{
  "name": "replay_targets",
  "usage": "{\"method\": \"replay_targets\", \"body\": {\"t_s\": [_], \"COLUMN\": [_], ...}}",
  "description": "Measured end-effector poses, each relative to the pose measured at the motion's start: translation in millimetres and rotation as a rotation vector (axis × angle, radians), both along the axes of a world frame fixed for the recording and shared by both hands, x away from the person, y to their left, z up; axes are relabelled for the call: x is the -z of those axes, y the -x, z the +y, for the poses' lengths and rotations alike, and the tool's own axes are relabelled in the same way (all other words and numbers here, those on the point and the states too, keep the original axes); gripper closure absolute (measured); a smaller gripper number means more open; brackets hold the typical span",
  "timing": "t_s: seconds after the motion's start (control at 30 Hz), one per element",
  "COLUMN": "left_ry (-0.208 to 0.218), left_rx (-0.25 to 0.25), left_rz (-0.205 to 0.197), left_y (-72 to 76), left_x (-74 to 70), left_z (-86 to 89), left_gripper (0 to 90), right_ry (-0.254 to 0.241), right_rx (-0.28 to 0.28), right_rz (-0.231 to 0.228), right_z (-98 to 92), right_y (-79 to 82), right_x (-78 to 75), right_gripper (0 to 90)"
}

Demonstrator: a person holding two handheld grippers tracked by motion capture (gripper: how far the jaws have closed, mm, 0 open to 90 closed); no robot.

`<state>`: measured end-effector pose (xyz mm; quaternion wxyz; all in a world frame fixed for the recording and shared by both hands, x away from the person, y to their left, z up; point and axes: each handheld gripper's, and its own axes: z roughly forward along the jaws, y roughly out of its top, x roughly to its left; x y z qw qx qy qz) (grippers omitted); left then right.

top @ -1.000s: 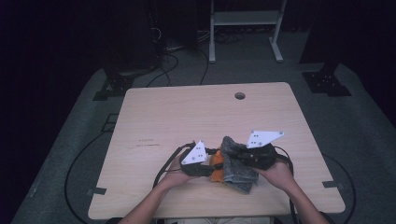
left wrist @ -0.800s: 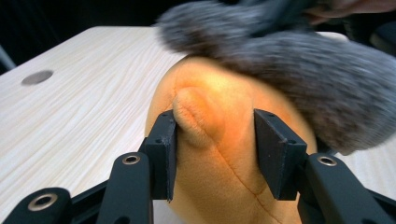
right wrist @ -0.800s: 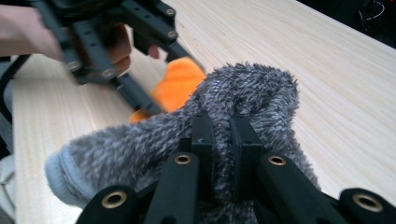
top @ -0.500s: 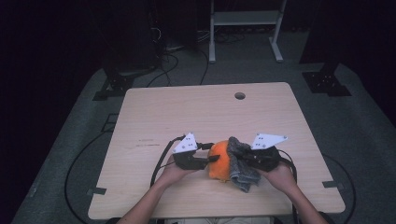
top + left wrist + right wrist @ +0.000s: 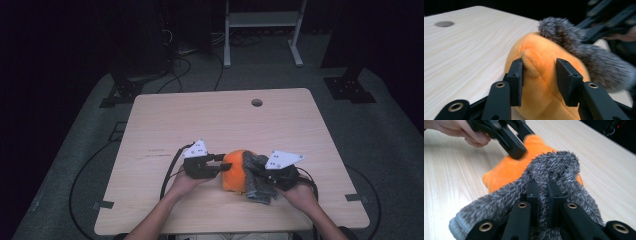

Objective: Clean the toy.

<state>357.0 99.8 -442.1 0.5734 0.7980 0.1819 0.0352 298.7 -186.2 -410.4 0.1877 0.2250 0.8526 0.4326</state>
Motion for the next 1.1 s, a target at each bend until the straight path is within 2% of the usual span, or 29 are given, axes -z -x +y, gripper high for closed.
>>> {"method": "replay_targets", "body": {"t_s": [0.1,0.17,0.23,0.27,0.33,0.43,0.57,0.63,0.7,0.73,0.87,1.07,1.1], "left_ry": [-0.011,-0.007,0.008,0.008,-0.004,-0.010,-0.006,-0.006,-0.011,-0.016,-0.020,-0.047,-0.046], "left_rx": [-0.011,-0.035,-0.044,-0.044,-0.047,-0.047,-0.050,-0.050,-0.053,-0.052,-0.060,-0.076,-0.079], "left_rz": [-0.005,0.012,0.044,0.045,0.035,0.037,0.033,0.027,0.016,0.011,0.015,-0.003,-0.003], "left_y": [-0.6,-2.4,-6.1,-6.4,-5.8,-5.9,-5.4,-4.6,-3.6,-3.5,-5.1,-4.1,-3.8], "left_x": [-0.5,0.0,1.1,1.2,0.9,1.9,2.4,2.3,1.5,1.2,2.2,2.0,2.2], "left_z": [-0.7,-1.2,-0.8,-0.8,-0.1,3.3,2.5,0.2,-2.1,-2.9,-2.1,-2.6,-2.8], "left_gripper": [59.3,61.9,62.8,63.1,63.2,63.1,62.1,61.7,61.5,61.5,61.3,60.7,60.7], "right_ry": [0.001,-0.017,-0.046,-0.055,-0.020,0.044,0.074,0.064,0.047,0.031,0.060,0.061,0.046], "right_rx": [0.018,0.003,-0.059,-0.096,-0.120,-0.118,-0.106,-0.109,-0.128,-0.154,-0.171,-0.150,-0.142], "right_rz": [-0.005,-0.037,-0.046,-0.049,-0.065,-0.078,-0.074,-0.062,-0.064,-0.060,-0.079,-0.043,-0.031], "right_z": [-4.1,-0.3,9.7,18.6,33.2,43.5,34.1,30.6,32.5,35.6,45.2,21.4,16.4], "right_y": [0.8,8.8,18.5,24.7,30.3,30.9,30.0,32.0,32.9,32.4,30.5,30.1,30.4], "right_x": [-0.7,-3.0,-4.5,-3.5,2.2,14.9,20.1,20.2,19.6,19.2,21.3,23.9,23.5], "right_gripper": [82.1,82.1,82.0,82.0,81.9,82.1,82.2,82.2,82.1,82.1,81.8,81.9,81.9]}}
